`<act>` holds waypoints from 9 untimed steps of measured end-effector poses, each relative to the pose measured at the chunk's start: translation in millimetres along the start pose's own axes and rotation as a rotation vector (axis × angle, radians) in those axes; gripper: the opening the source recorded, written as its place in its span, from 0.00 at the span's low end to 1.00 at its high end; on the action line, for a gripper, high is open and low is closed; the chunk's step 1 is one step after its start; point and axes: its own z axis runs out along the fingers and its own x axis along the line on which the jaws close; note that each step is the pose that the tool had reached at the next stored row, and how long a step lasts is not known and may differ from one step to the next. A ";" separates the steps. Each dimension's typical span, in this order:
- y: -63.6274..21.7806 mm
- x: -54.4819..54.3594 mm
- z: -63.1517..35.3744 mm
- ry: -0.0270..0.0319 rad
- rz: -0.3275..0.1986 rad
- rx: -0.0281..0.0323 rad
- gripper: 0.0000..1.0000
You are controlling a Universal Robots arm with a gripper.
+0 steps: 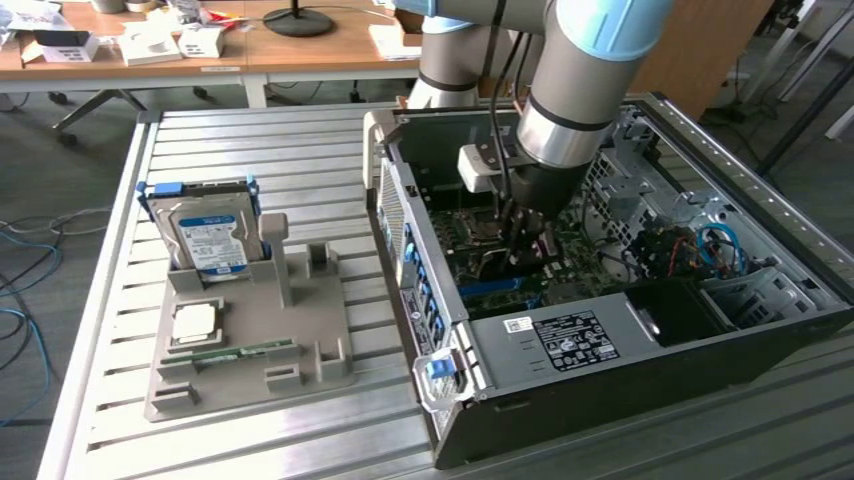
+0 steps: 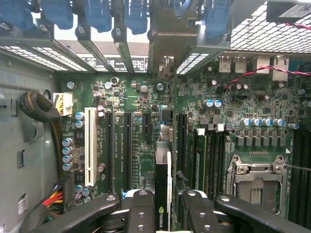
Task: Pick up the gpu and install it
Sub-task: 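Insert the gpu into the slot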
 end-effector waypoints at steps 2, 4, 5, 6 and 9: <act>0.1 0.0 0.5 -0.0001 0.000 0.0000 0.26; 0.2 0.0 0.5 0.0001 0.000 -0.0001 0.26; 0.2 0.0 0.5 0.0000 0.000 -0.0001 0.26; 0.2 0.0 0.6 0.0000 0.000 0.0000 0.26; 0.2 0.0 1.2 -0.0003 0.000 0.0001 0.26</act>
